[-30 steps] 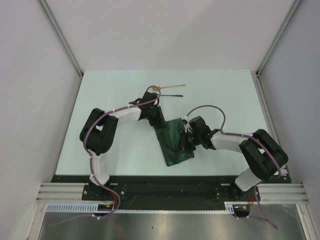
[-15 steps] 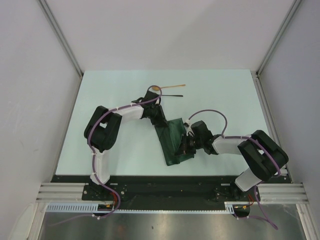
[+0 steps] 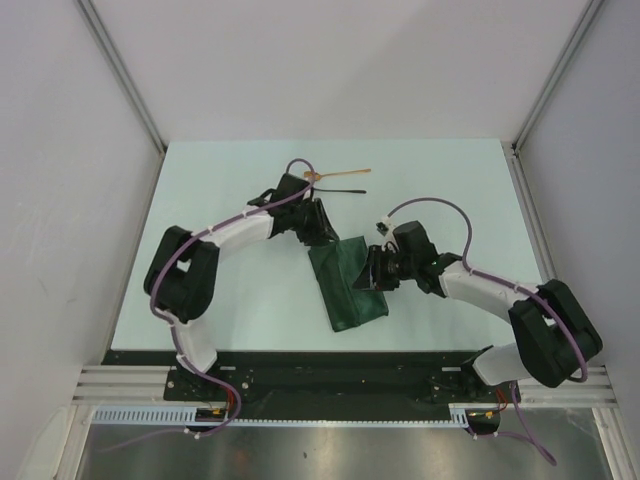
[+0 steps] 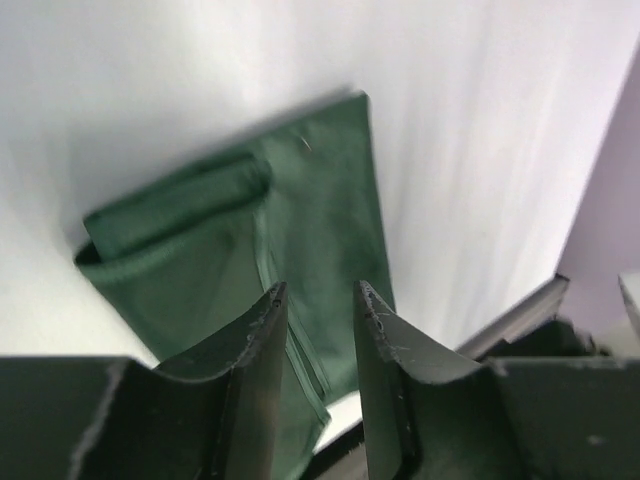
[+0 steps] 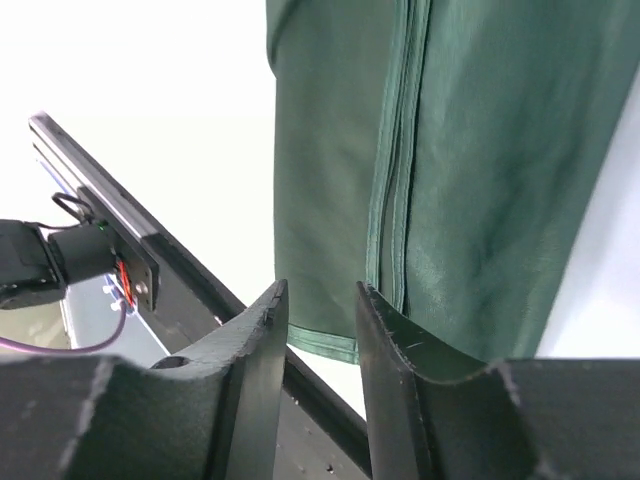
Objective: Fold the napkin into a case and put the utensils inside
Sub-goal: Fold the lower triangle-folded napkin at the center of the board.
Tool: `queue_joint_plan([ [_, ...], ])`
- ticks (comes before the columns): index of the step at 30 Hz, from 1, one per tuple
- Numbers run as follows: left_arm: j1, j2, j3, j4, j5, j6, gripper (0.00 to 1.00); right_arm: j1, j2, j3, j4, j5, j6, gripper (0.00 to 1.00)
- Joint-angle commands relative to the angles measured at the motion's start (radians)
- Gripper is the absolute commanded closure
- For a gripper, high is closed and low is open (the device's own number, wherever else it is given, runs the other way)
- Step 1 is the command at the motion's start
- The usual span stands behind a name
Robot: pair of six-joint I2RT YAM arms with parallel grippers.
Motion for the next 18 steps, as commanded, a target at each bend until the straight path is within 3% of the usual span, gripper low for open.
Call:
queue_joint_plan([
  [1, -0.023, -0.129, -0.092, 0.018, 0.072, 0.031, 0.65, -0.026, -0.058, 0.023, -0.094, 0.021, -0.050, 0.62],
  [7, -0.134, -0.217, -0.270, 0.106, 0.142, -0.023, 0.78, -0.078, -0.150, -0.069, -0.101, -0.008, -0.038, 0.71],
  [18, -0.238, -0.298, -0.514, 0.195, 0.123, -0.084, 0.84, -0.095, -0.163, -0.204, 0.021, -0.057, 0.032, 0.81],
])
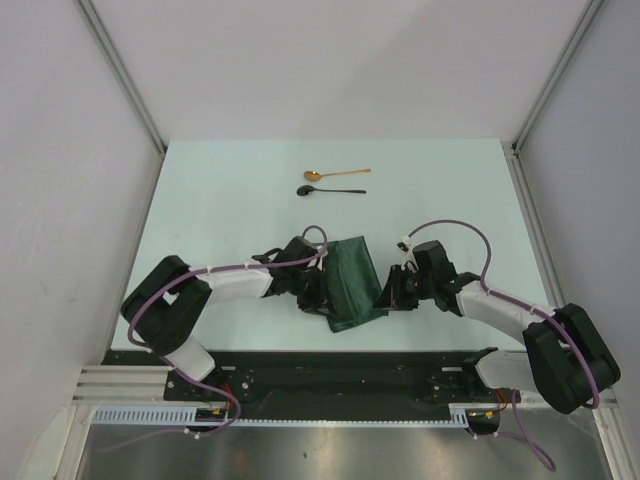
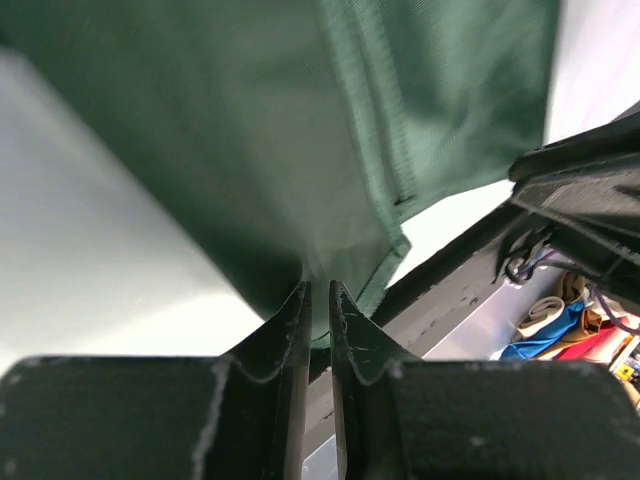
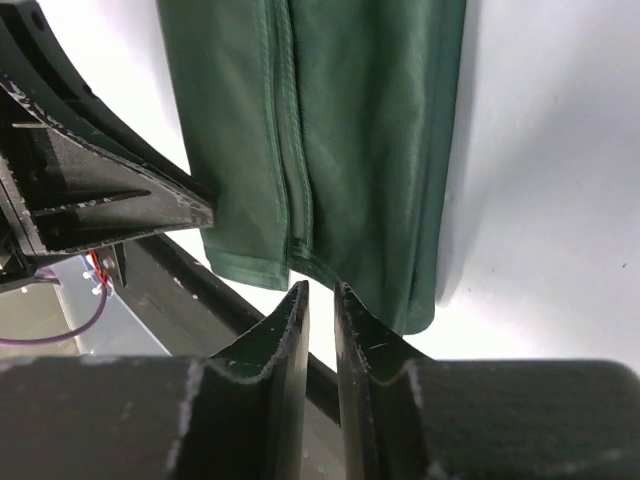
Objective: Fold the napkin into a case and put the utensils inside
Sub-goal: Fold the lower triangle-folded napkin at the center of the board.
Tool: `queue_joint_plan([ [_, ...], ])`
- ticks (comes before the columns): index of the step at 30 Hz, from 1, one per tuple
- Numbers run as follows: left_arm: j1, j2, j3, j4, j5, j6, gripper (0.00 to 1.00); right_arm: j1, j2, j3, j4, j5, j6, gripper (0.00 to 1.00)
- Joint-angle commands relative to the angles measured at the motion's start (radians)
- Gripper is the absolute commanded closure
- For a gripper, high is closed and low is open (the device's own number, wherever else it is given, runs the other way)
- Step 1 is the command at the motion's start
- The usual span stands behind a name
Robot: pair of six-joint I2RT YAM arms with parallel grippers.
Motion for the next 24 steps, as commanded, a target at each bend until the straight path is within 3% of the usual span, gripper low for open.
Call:
queue_joint_plan([
  [1, -0.013, -0.069, -0.058, 0.076, 0.000, -0.038, 0.84, -0.002, 0.004, -0.035, 0.102, -0.042, 0.042, 0.81],
  [11, -0.018, -0.022, -0.076, 0.112, -0.011, -0.033, 0.85, 0.035, 0.015, -0.012, 0.102, -0.020, 0.054, 0.83],
  [18, -0.018, -0.113, 0.022, -0.022, -0.063, 0.011, 0.81, 0.142, 0.064, 0.056, 0.120, 0.003, 0.094, 0.82],
  [24, 0.031, -0.114, 0.083, -0.046, -0.074, 0.026, 0.79, 0.258, 0.168, 0.079, 0.281, -0.003, 0.177, 0.82],
])
